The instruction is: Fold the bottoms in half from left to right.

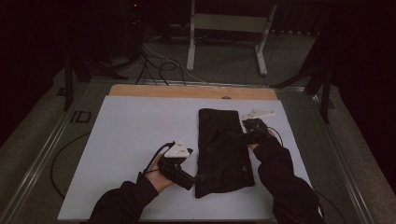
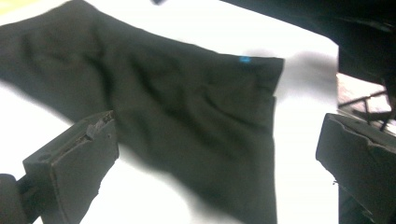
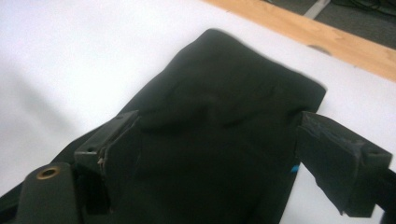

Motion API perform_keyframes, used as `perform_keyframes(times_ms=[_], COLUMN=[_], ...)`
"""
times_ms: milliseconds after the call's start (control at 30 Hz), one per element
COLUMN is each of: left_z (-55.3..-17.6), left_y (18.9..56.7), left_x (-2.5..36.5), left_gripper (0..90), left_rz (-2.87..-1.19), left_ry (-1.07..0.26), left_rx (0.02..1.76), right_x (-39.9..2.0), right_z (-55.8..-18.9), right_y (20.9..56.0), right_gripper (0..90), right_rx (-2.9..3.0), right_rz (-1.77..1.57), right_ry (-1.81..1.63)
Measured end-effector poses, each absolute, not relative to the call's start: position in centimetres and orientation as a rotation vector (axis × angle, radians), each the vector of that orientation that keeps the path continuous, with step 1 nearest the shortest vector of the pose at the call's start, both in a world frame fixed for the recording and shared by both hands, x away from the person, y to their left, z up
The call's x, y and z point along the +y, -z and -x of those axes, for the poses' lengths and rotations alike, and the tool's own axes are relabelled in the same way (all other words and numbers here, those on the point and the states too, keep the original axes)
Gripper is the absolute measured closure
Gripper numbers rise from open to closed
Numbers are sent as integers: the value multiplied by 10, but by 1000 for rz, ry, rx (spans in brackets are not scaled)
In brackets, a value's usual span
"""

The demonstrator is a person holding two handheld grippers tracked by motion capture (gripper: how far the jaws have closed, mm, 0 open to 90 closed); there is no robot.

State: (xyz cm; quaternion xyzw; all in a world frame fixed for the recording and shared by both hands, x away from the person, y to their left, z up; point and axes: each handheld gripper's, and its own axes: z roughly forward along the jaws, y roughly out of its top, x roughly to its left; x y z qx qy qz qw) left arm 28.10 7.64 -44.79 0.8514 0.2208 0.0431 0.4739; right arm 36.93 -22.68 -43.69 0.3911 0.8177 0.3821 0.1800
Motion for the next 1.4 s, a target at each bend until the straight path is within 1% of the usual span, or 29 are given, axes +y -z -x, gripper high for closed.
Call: perform_keyframes(times_ms=[100,200,267,333,367,433,467,533,567,633,700,767,800,867,900,967,1100,1133,1400], left_z=[-278,-275,-271,-267,-266,-263,-261,-257,-255,-252,-250,-249,-248,-247,-246,-246,-247,-246,-246], left_y=[449,452,456,460,463,467,468,468,468,469,471,472,473,475,475,476,476,477,480], left_x=[94,111,124,134,139,147,151,156,159,163,167,170,171,173,173,173,171,170,167], left_gripper=[0,0,0,0,0,0,0,0,0,0,0,0,0,0,0,0,0,0,0], left_rz=[-2052,-2039,-2026,-2014,-2016,-2021,-2019,-2015,-2013,-2010,-1998,-2003,-2001,-1995,-1994,-1989,-1989,-1991,-2000], left_ry=[-134,-138,-164,-166,-165,-163,-169,-174,-182,-191,-183,-185,-189,-182,-185,-183,-185,-183,-180], left_rx=[534,572,603,635,654,686,699,710,713,722,740,745,746,751,751,745,737,732,721], right_x=[-230,-231,-232,-233,-235,-239,-241,-246,-248,-249,-252,-255,-257,-263,-265,-269,-274,-275,-271], right_z=[-350,-329,-314,-299,-292,-280,-275,-266,-262,-256,-251,-247,-245,-241,-240,-235,-233,-233,-230], right_y=[436,439,442,447,448,451,453,456,457,464,471,478,480,483,485,488,487,485,476], right_gripper=[136,176,234,258,303,336,374,383,416,431,490,503,541,565,612,645,873,897,899], right_rx=[2310,2337,2350,2349,2343,2336,2320,2330,2320,2334,2335,2368,2366,2366,2370,2384,2388,2373,2343], right_rz=[-1113,-1125,-1127,-1123,-1134,-1175,-1185,-1215,-1253,-1264,-1308,-1350,-1358,-1416,-1443,-1448,-1417,-1420,-1365], right_ry=[-1139,-1100,-1049,-1006,-995,-979,-964,-965,-985,-960,-950,-936,-917,-944,-939,-915,-865,-861,-868])
